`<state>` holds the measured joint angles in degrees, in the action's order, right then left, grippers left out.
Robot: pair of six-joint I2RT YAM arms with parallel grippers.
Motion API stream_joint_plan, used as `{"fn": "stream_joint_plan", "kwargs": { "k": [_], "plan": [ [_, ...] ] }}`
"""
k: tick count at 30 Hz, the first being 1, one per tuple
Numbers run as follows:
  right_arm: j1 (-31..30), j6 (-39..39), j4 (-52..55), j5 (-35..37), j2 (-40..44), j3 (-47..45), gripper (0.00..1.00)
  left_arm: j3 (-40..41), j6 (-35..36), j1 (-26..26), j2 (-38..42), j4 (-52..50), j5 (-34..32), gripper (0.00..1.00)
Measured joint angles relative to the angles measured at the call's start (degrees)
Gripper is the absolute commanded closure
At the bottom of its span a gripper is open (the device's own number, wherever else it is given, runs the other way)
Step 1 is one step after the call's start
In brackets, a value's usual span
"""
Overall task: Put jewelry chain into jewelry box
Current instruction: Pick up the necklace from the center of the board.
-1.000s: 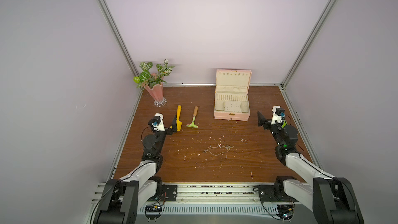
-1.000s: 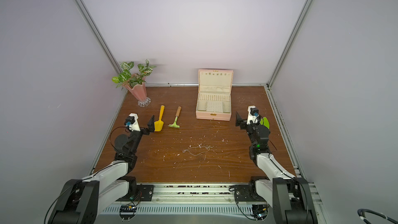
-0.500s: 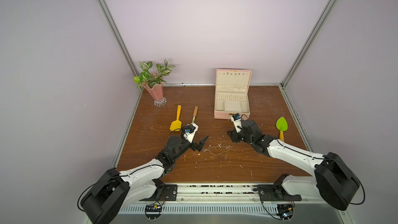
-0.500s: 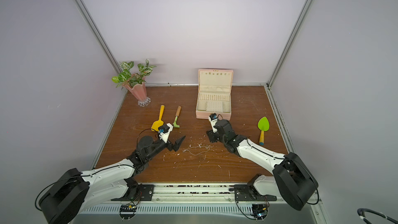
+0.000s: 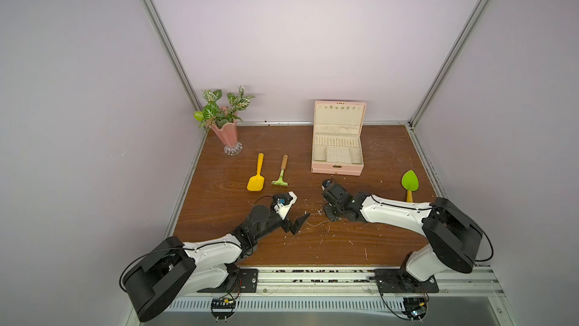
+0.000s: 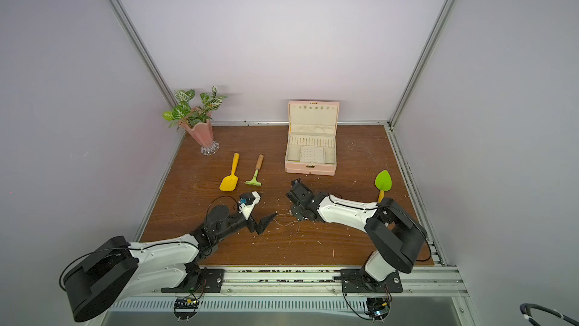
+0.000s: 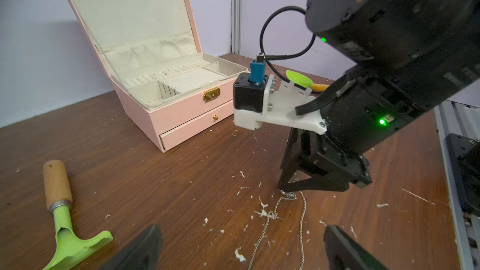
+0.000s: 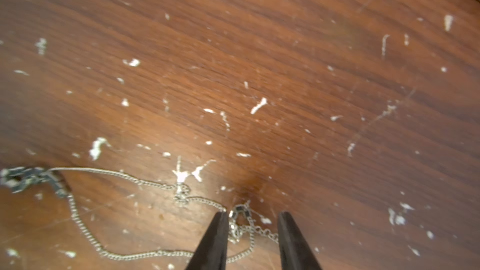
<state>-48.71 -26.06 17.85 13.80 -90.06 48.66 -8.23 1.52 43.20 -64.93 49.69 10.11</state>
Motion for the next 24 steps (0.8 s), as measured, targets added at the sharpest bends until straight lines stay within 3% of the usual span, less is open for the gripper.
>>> {"fn": "stream_joint_plan", "kwargs": {
  "k": [10,24],
  "plan": [
    [0.1,-1.9,4.8,0.1,-2.5,0.7,0.69,0.5,0.0,0.0,1.0,0.7,-0.2,0.01],
    [1.0,-2.5,3.0,-4.3,-3.2,1.2,0.68,0.5,0.0,0.0,1.0,0.8,-0.3,0.01]
  ]
}}
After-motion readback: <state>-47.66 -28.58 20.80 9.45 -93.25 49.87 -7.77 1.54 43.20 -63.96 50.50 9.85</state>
